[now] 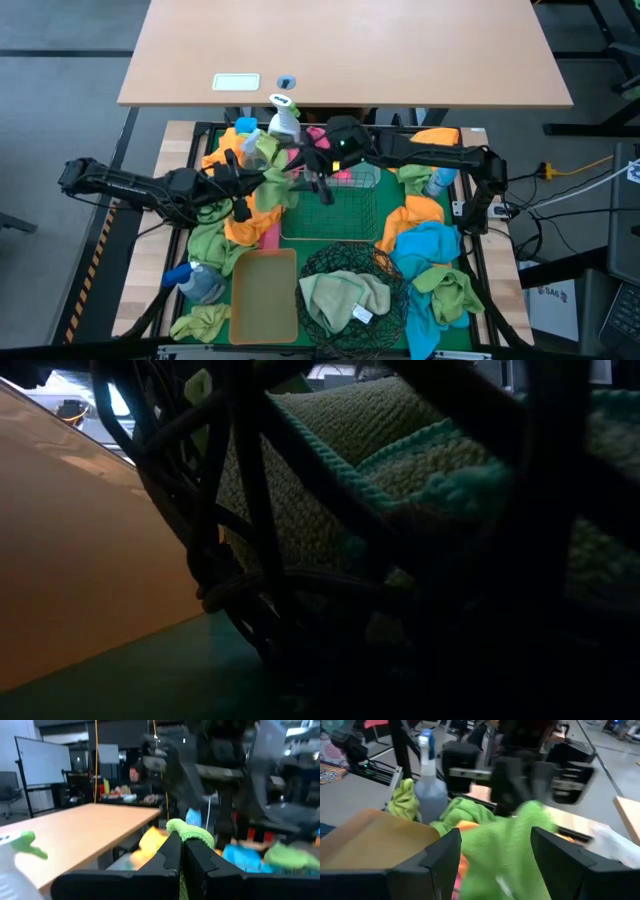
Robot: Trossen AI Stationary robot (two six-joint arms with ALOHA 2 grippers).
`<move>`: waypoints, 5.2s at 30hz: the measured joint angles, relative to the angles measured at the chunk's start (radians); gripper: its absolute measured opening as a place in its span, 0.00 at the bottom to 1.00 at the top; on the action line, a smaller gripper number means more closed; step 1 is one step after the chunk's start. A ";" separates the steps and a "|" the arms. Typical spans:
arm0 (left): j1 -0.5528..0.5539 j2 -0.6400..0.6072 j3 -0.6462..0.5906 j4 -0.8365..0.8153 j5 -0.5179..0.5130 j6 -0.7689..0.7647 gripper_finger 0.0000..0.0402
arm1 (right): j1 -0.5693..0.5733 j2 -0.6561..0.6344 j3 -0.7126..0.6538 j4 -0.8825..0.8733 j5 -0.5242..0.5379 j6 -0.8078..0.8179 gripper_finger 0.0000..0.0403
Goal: Sort microfiber towel by color & place in baskets
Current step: Put the green microfiber towel into the black wire basket
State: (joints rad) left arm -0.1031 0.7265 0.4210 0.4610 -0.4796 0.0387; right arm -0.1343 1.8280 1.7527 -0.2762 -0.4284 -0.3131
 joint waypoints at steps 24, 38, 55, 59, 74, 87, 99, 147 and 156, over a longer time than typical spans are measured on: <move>0.006 0.001 0.000 0.045 0.184 -0.001 0.00 | 0.103 0.138 0.000 0.184 0.392 0.092 0.38; 0.006 0.001 -0.001 0.054 0.129 -0.073 0.09 | 0.101 0.080 0.000 0.044 0.307 0.057 0.09; 0.006 0.000 -0.001 0.021 0.157 -0.167 0.35 | 0.102 -0.239 0.000 -0.478 0.112 -0.085 0.03; 0.006 0.000 -0.001 0.019 0.157 -0.167 0.35 | 0.102 -0.302 0.000 -0.504 0.034 -0.081 0.04; 0.006 0.000 -0.001 0.015 0.150 -0.160 0.35 | 0.315 -0.272 0.000 -0.493 -0.085 0.369 0.06; 0.006 0.001 -0.001 -0.075 0.153 -0.161 0.35 | 0.568 -0.130 0.000 -0.609 0.260 0.517 0.06; 0.006 0.001 -0.001 -0.081 0.153 -0.163 0.35 | 0.586 -0.033 0.000 -0.619 0.228 0.757 0.06; 0.006 0.001 -0.001 -0.079 0.159 -0.168 0.35 | 0.753 -0.123 -0.020 -1.234 0.443 0.892 0.55; 0.006 0.001 -0.001 -0.079 0.159 -0.168 0.35 | 0.879 -0.121 -0.201 -1.209 0.427 1.155 0.55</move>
State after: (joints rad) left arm -0.0967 0.7273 0.4202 0.3820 -0.3202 -0.1295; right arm 0.7448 1.7065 1.5515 -1.4847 -0.0016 0.8422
